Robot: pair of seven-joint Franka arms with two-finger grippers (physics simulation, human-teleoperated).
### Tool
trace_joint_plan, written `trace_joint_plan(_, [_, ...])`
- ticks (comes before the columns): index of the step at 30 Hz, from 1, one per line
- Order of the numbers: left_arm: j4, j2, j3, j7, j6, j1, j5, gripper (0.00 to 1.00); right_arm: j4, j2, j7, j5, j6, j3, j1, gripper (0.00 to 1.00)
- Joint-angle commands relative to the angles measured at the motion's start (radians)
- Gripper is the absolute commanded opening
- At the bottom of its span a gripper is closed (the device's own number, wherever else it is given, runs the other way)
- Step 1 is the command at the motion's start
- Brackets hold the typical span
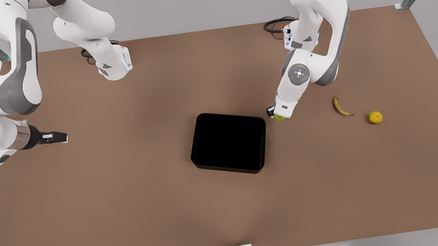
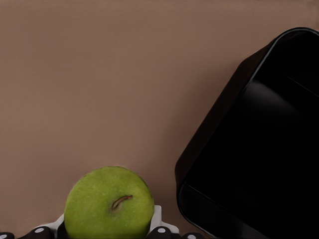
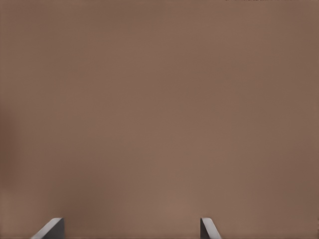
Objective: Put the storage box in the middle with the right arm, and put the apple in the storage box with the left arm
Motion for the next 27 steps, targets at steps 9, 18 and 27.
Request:
trace_joint_plan(9, [0.187,0.127,-0.018,-0.058,0.008,-0.109,-0.009,0.71,0.003,-0.003,0.000,0.000,-0.005,0.002,0.001,1.00])
trace_joint_plan(18, [0.412,0.336,-0.008,-0.059,0.015,-0.176,0.074,1.00,0.003,-0.009,0.000,0.000,-0.008,0.003,0.007,1.00])
trace_joint_plan(27, [0.414,-0.110,0.178,0.427,-0.497,-0.049,-0.015,1.00,0.003,-0.008,0.002,0.000,-0.008,0.003,0.007,1.00])
